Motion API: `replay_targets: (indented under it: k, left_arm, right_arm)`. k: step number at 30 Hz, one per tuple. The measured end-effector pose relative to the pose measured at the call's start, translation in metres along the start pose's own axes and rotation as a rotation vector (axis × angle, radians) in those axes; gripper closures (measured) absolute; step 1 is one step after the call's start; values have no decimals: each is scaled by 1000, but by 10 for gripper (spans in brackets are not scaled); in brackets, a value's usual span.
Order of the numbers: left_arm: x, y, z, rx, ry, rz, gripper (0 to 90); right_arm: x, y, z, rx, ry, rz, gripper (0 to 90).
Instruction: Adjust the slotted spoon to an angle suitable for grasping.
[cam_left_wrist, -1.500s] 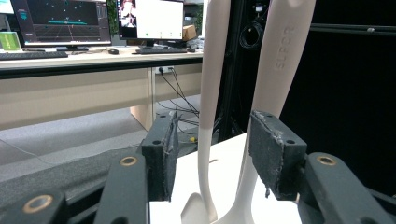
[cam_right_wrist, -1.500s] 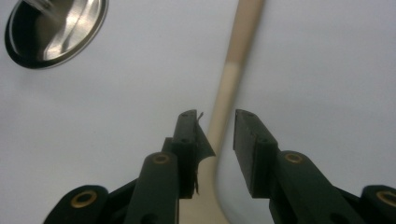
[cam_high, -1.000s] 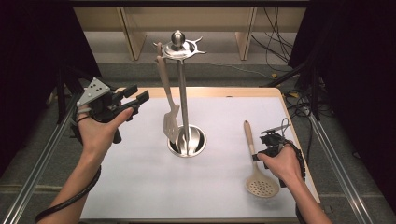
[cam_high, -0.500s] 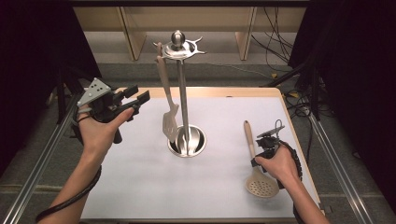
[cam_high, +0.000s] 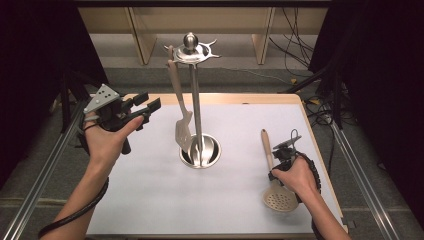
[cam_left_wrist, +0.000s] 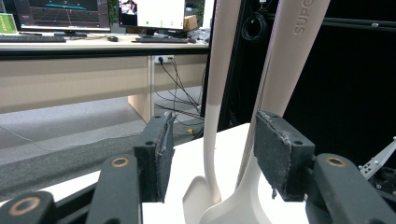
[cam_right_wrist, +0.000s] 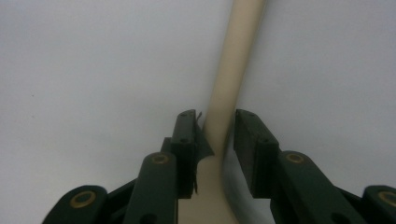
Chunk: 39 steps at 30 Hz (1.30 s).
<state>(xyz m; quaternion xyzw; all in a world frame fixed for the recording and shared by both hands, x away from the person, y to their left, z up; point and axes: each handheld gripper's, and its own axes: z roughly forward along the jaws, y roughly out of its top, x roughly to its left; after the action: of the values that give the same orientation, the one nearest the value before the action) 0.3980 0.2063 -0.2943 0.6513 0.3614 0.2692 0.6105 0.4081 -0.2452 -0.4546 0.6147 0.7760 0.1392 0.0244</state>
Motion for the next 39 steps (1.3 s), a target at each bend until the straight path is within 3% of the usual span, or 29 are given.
replay_targets:
  k: [2, 3, 4, 5, 6, 8, 9, 11, 21, 23, 24, 27, 32, 33, 37, 39]
  left_arm:
    - [0, 0, 0, 1, -1, -3, 470]
    - [0, -1, 0, 2, -1, -3, 470]
    - [0, -1, 0, 3, -1, -3, 470]
    - [-1, -1, 0, 3, -2, -4, 470]
    - [0, -1, 0, 4, -1, -4, 470]
    - [1, -1, 0, 6, 0, 0, 470]
    - [1, -1, 0, 6, 1, -1, 470]
    - [1, -1, 0, 5, 2, -1, 470]
    - [0, -1, 1, 4, 1, 2, 470]
    - [0, -2, 1, 7, 2, 0, 470]
    - [-1, -2, 1, 7, 2, -2, 470]
    - [-1, -2, 1, 9, 0, -4, 470]
    - [-1, -2, 2, 10, -3, -8, 470]
    - [-1, -2, 2, 12, -3, -5, 470]
    - [0, -2, 2, 13, -4, -6, 470]
    - [0, -2, 2, 12, -5, -9, 470]
  right_arm:
    - [1, 1, 0, 12, -2, 11, 732]
    - [0, 1, 1, -13, 7, -26, 735]
    - [1, 1, 1, -14, 6, -19, 738]
    - [5, 1, -2, 22, 4, 45, 741]
    - [2, 1, -1, 14, 6, 15, 744]
    - [2, 1, -1, 24, -20, 44, 753]
    - [1, 1, 0, 5, -12, 17, 757]
    - [5, 0, -4, 52, -15, 77, 767]
    - [2, 0, -5, 71, -10, 45, 754]
    - [3, 0, -5, 75, -6, 60, 738]
    - [2, 1, -5, 62, -11, 37, 733]
    - [3, 2, -6, 69, -8, 52, 721]
    - [1, 6, -4, 47, -25, 22, 715]
    - [4, 7, -4, 72, -18, 43, 715]
    - [7, 9, -2, 89, -29, 59, 725]
    - [5, 10, -1, 94, -31, 37, 736]
